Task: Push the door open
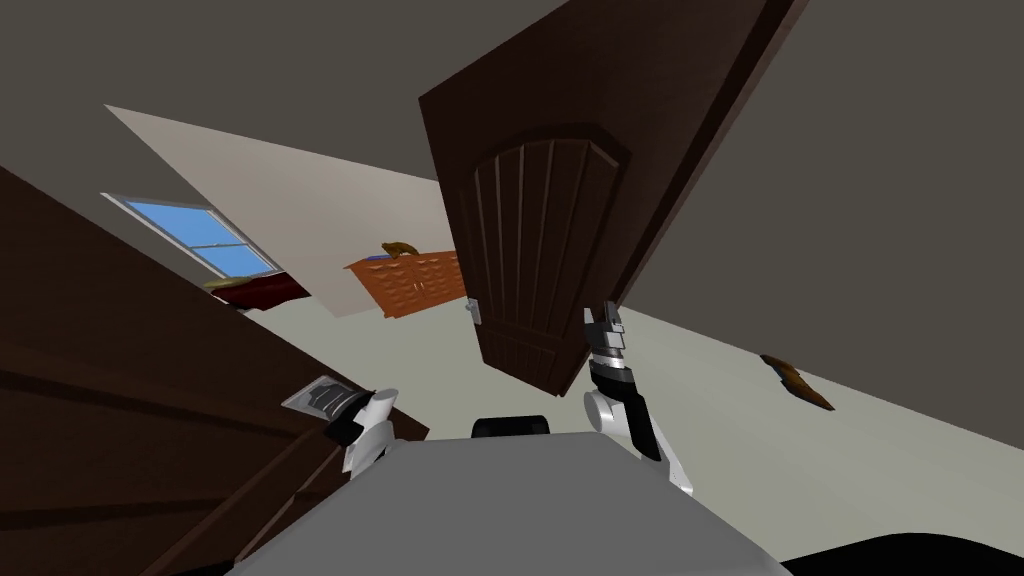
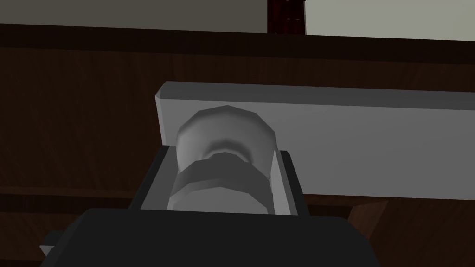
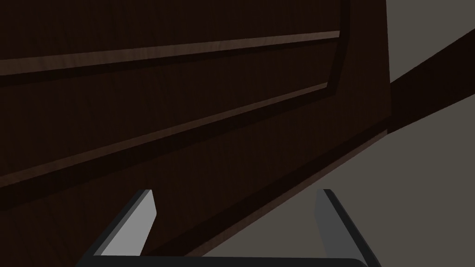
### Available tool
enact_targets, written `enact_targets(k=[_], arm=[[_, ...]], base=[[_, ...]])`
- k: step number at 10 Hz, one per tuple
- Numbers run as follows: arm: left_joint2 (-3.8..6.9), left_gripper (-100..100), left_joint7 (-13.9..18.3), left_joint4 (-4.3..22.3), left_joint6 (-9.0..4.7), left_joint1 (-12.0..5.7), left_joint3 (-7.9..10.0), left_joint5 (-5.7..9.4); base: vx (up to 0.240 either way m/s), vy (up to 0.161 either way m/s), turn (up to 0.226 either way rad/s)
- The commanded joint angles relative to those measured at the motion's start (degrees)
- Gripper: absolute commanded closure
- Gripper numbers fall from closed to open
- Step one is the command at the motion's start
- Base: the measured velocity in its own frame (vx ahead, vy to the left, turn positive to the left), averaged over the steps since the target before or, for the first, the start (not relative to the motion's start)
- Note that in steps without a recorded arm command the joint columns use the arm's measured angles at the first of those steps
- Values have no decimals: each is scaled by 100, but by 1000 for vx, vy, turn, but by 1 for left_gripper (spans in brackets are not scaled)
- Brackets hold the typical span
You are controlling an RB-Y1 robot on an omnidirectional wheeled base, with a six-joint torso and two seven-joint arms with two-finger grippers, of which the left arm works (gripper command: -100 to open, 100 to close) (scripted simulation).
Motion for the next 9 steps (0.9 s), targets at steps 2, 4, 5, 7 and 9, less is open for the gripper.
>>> enact_targets(k=[2, 4, 5, 7, 9], arm=[[133, 100, -163, -63, -160, -121, 231, 85], [101, 100, -348, -126, -251, -215, 457, 177], [81, 100, -411, -148, -282, -247, 533, 208], [81, 100, -411, -148, -282, -247, 533, 208], [-39, 100, -654, -231, -402, -370, 830, 329]], base=[[34, 119, -63], [56, 146, -66], [33, 147, -53], [6, 46, -9], [41, 95, -75]])
